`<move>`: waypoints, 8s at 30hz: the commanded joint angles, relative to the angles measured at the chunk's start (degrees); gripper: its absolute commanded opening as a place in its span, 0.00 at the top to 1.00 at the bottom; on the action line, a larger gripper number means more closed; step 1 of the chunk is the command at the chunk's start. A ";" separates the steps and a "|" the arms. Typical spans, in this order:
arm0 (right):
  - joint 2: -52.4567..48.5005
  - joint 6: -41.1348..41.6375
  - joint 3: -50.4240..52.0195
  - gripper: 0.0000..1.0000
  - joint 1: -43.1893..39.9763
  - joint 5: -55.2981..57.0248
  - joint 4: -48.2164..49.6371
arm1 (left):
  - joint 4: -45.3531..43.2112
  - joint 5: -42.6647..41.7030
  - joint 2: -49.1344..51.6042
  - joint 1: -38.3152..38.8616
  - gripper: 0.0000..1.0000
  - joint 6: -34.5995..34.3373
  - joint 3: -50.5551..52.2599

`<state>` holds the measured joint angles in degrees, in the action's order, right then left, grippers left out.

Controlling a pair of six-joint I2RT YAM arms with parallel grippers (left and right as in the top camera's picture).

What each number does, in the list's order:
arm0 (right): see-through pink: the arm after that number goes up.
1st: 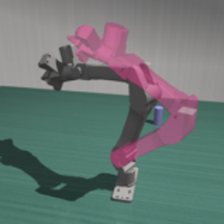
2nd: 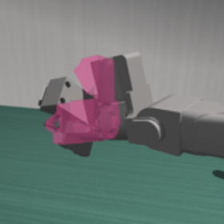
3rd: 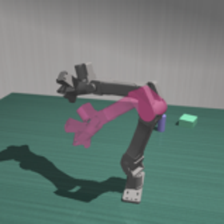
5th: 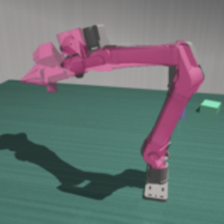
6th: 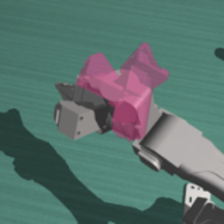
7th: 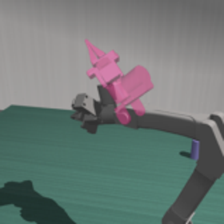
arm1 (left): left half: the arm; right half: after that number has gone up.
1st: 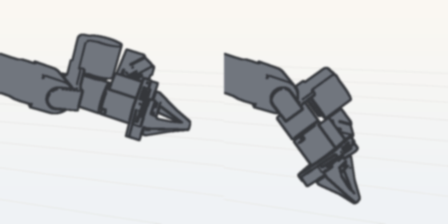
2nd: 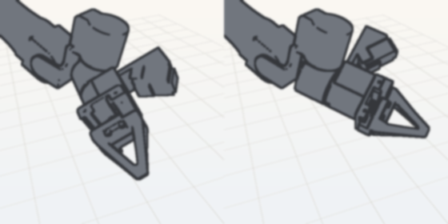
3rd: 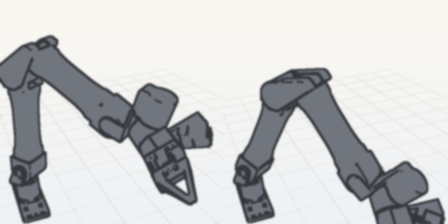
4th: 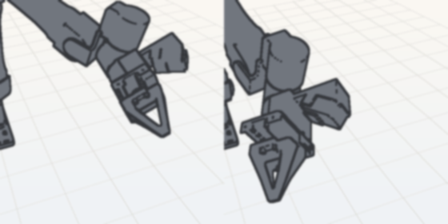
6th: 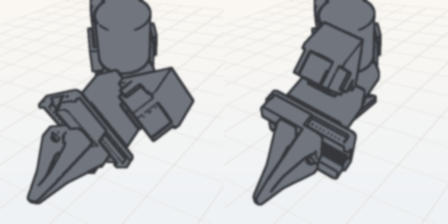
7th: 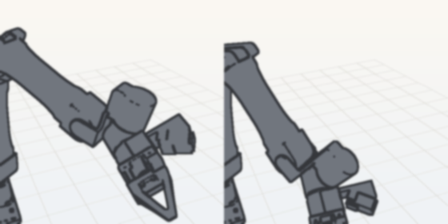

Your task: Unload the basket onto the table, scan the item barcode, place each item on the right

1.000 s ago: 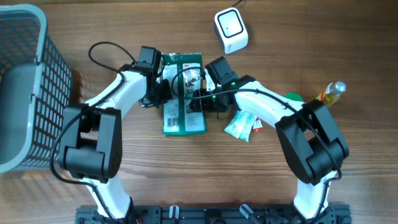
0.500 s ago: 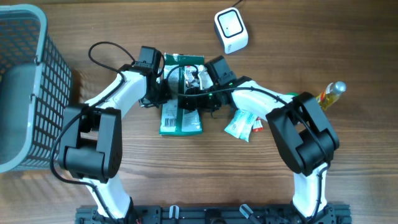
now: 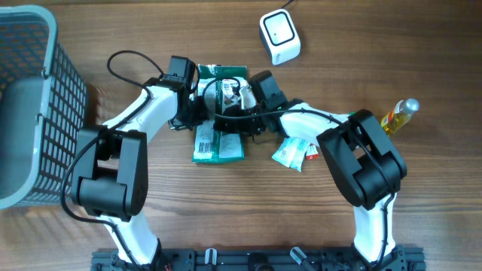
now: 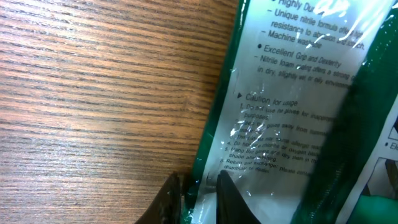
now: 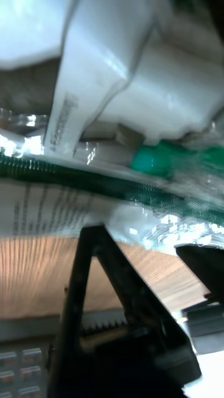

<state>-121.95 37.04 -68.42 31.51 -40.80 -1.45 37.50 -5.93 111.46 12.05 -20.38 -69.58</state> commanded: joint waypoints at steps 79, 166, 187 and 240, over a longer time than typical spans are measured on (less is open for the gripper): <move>33.73 -75.45 -33.38 0.96 -3.67 31.71 -58.66 | 1.97 16.92 -7.80 -10.69 0.00 4.98 0.52; -8.00 -102.38 -37.97 0.96 -5.05 49.51 -20.70 | 1.95 16.92 -7.80 -10.69 0.00 4.98 0.52; -0.20 -90.31 -37.97 0.96 -5.97 58.42 -12.46 | 1.97 16.94 -7.80 -10.69 0.00 4.98 0.52; 11.47 -22.12 -11.85 0.96 -3.98 18.88 -43.45 | 1.95 16.92 -7.80 -10.69 0.00 4.98 0.52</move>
<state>-109.82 9.56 -80.82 25.89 -16.21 -46.78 39.62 10.50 104.40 1.74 -15.73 -69.45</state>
